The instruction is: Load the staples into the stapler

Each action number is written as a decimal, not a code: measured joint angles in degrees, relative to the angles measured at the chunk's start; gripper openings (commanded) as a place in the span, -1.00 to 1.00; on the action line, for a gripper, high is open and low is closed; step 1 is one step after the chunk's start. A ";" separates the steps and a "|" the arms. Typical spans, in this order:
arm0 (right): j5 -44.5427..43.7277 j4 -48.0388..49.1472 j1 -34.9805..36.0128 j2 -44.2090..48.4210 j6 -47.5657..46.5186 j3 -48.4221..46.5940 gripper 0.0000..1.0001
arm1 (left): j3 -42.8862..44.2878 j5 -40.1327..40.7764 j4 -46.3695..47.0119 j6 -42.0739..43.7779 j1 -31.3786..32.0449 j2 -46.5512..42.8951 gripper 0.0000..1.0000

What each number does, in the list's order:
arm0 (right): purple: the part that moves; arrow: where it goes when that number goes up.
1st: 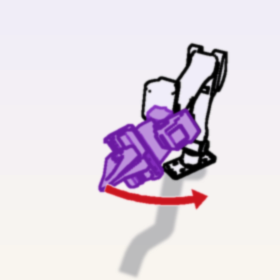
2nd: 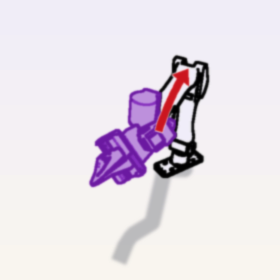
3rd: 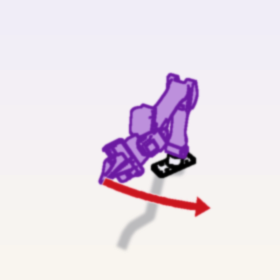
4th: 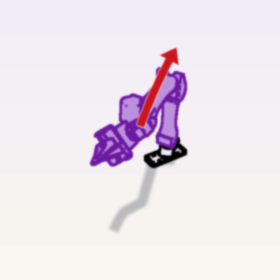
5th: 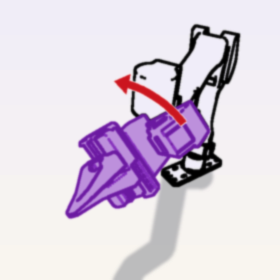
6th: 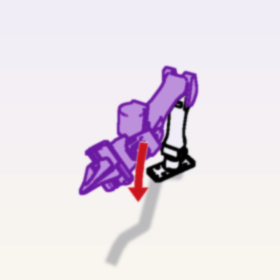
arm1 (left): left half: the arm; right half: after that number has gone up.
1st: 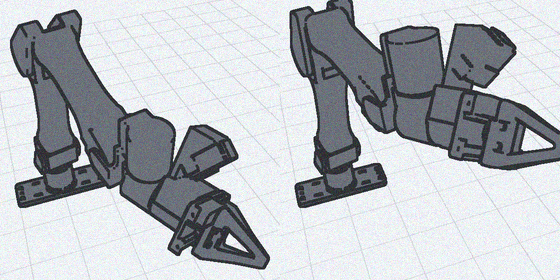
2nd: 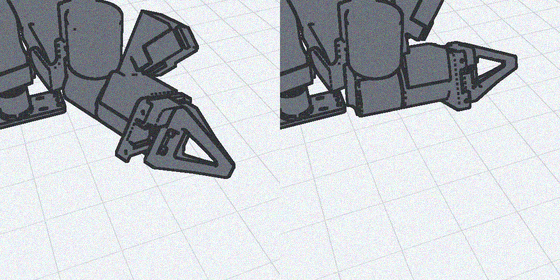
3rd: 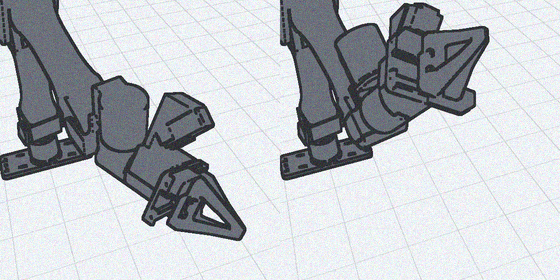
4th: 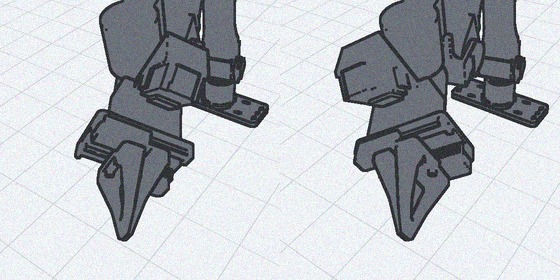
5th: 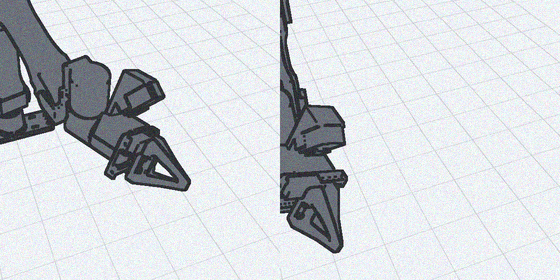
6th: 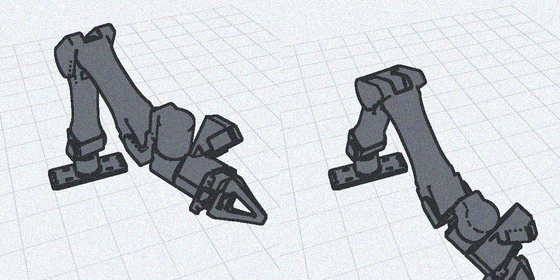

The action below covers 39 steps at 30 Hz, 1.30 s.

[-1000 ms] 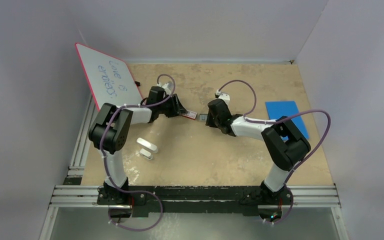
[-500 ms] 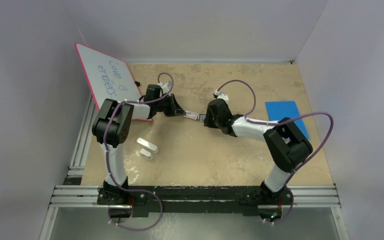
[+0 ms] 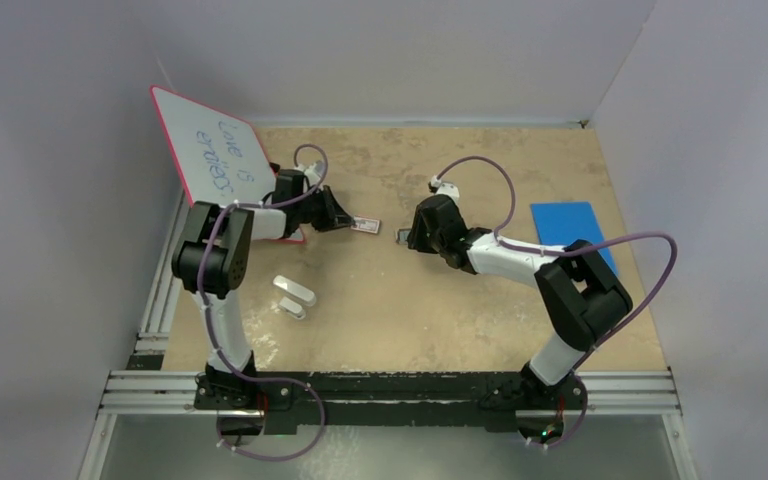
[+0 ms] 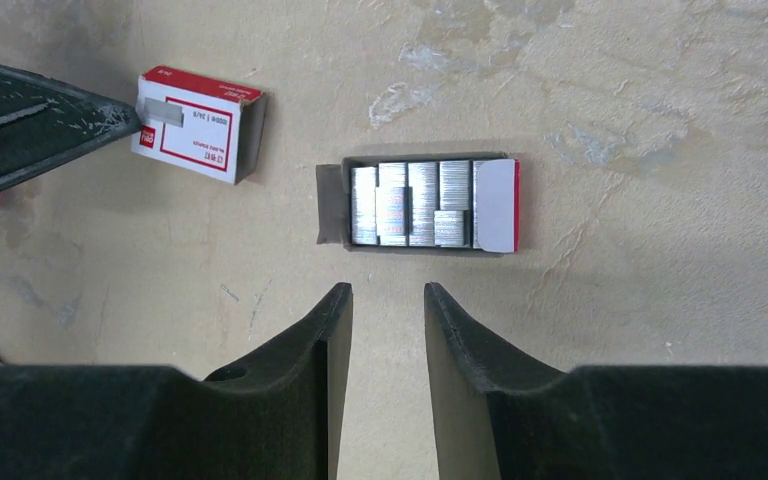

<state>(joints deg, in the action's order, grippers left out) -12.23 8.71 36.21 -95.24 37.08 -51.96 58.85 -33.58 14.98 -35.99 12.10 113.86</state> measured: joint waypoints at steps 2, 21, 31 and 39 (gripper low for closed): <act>0.00 0.00 -0.02 0.00 0.00 0.02 -0.28 | 0.02 0.98 -0.55 0.02 -0.04 -0.57 -0.49; 2.14 2.99 -0.39 21.86 -11.65 2.01 0.97 | 7.39 12.44 -26.60 4.42 2.95 -27.43 0.25; 10.60 6.49 8.04 18.18 -21.07 1.18 0.48 | 11.21 12.13 -36.26 10.32 2.95 -45.64 0.56; 8.31 6.67 23.23 2.38 -20.87 -5.57 0.39 | 11.45 15.02 -44.65 12.79 2.95 -52.83 0.57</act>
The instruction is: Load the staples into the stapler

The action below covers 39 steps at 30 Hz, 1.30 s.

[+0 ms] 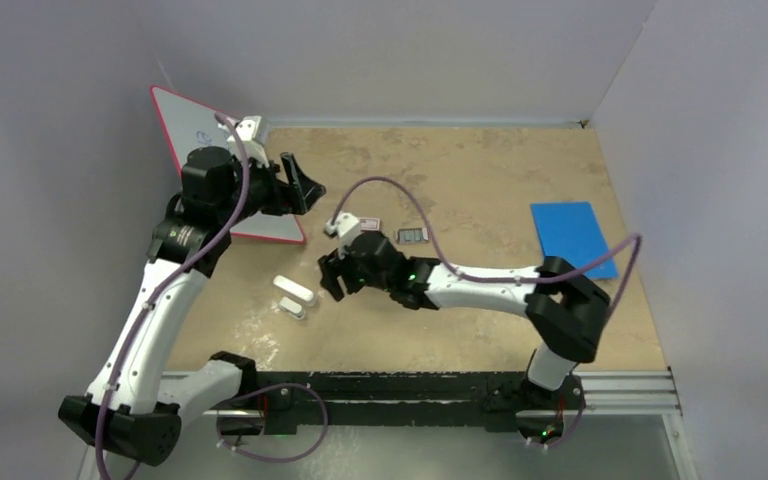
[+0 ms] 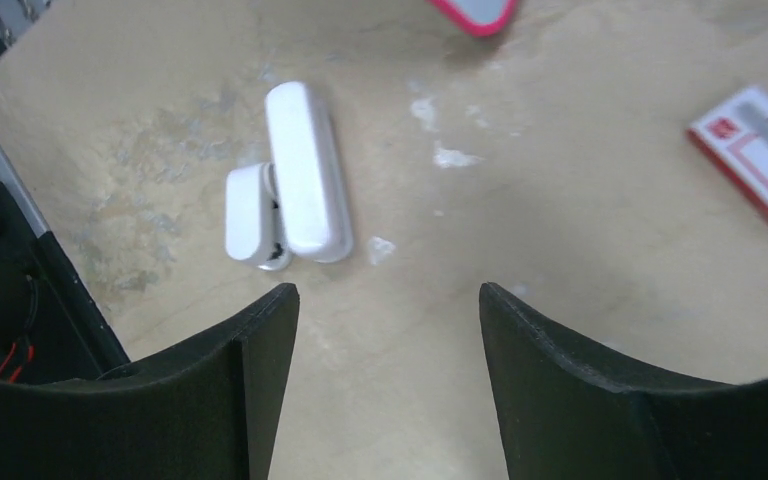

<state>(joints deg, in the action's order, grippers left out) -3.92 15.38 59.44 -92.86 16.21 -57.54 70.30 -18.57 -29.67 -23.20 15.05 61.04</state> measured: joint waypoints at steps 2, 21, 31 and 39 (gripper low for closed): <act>-2.03 -1.38 3.45 -4.66 0.00 -3.87 0.39 | 0.00 1.42 -1.22 0.28 0.00 -1.99 0.57; -11.78 -6.21 9.79 -20.85 1.46 -16.76 0.05 | -3.65 10.40 -2.16 -0.85 0.00 -7.61 0.51; -10.47 -5.88 9.92 -24.30 1.31 -18.21 -0.12 | -3.69 20.94 -1.22 -1.92 0.00 -11.04 0.50; -10.34 -5.18 9.92 -25.64 1.55 -19.04 -0.49 | -4.02 22.38 -1.38 -2.27 0.00 -10.69 0.50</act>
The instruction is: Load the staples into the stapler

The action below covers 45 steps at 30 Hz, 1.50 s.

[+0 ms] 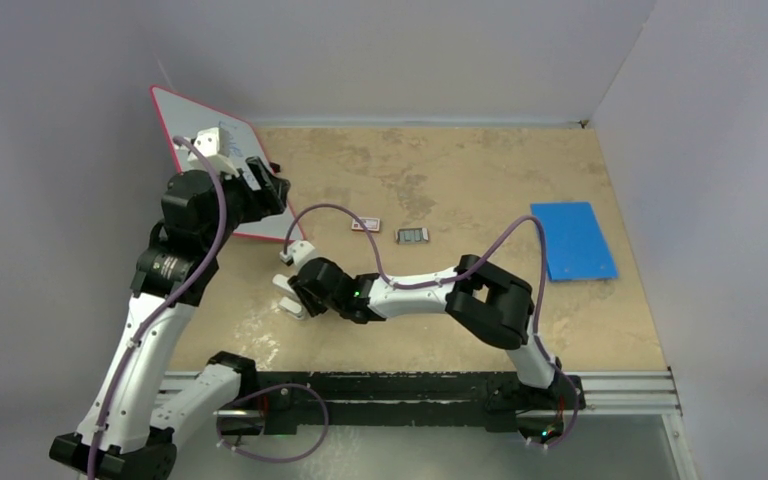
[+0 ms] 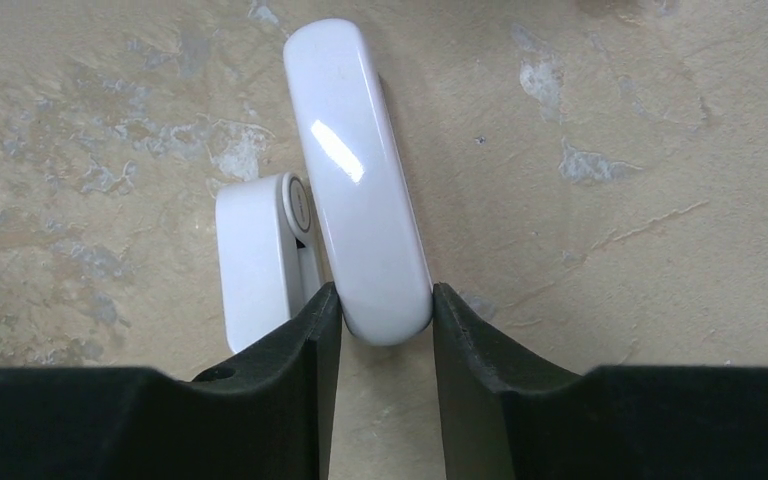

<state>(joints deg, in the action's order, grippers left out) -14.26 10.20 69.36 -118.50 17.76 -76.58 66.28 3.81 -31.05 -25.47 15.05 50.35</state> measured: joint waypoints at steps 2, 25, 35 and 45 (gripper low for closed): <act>-0.22 0.44 0.00 0.07 0.26 0.20 -0.52 | 0.00 -0.31 -0.17 -0.48 0.00 0.39 0.50; -7.15 -0.11 -2.45 26.25 35.76 30.38 -0.56 | -13.57 -25.77 -2.60 -6.99 0.00 2.36 0.56; -4.02 4.90 -8.50 34.91 47.87 40.96 -0.56 | -24.50 -34.82 3.98 -11.67 3.17 11.28 0.32; -1.16 11.06 -10.56 38.03 55.39 44.41 -0.58 | -33.07 -39.78 19.19 -18.25 9.14 22.01 0.25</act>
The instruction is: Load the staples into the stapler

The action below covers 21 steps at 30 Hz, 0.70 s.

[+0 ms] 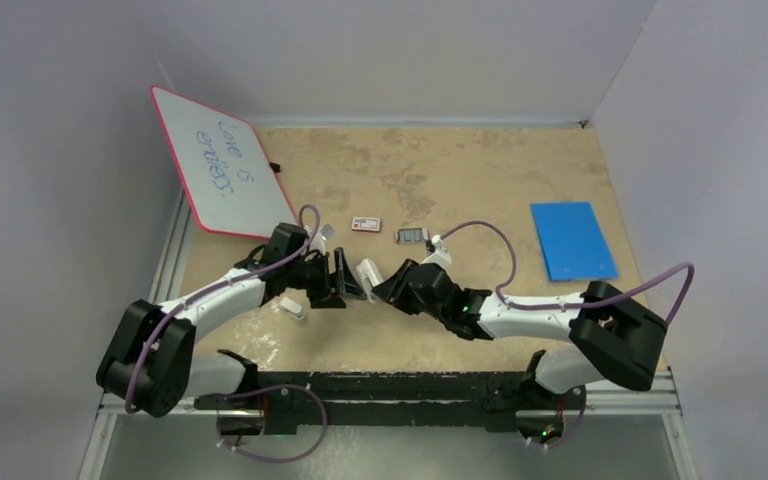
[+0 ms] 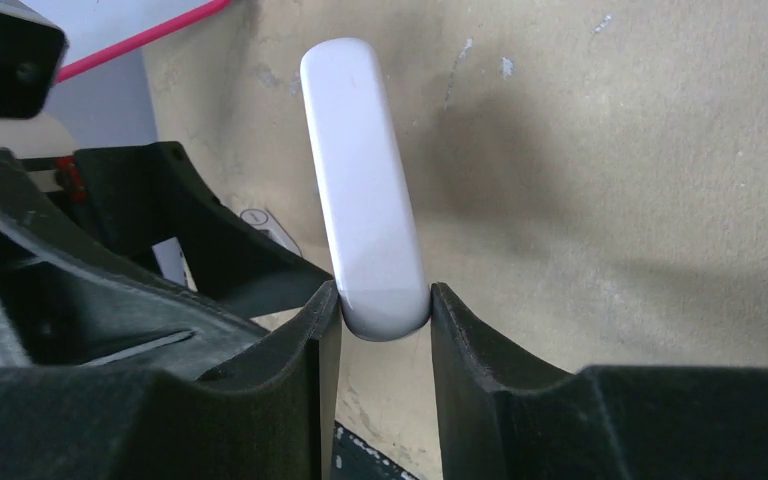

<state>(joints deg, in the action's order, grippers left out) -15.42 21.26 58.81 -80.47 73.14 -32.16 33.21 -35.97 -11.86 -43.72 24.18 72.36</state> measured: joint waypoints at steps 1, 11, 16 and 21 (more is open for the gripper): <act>0.09 0.37 0.00 0.00 0.46 0.33 -0.58 | -1.25 -0.31 1.97 -0.81 0.22 0.68 0.19; 1.53 3.15 -0.07 0.70 3.02 2.03 -0.59 | -3.52 -1.44 13.33 -5.57 0.59 2.47 0.06; 1.95 3.72 -0.07 0.70 3.61 2.45 -0.59 | -4.20 -0.85 16.26 -8.17 1.09 4.35 -0.15; 2.91 5.07 -0.07 0.70 4.17 2.97 -0.60 | -4.72 0.46 18.49 -9.97 1.55 6.01 -0.25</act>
<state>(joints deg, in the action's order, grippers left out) -12.51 26.33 58.74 -79.77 77.32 -29.19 28.49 -35.51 6.63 -53.69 25.74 78.37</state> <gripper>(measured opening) 0.367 0.404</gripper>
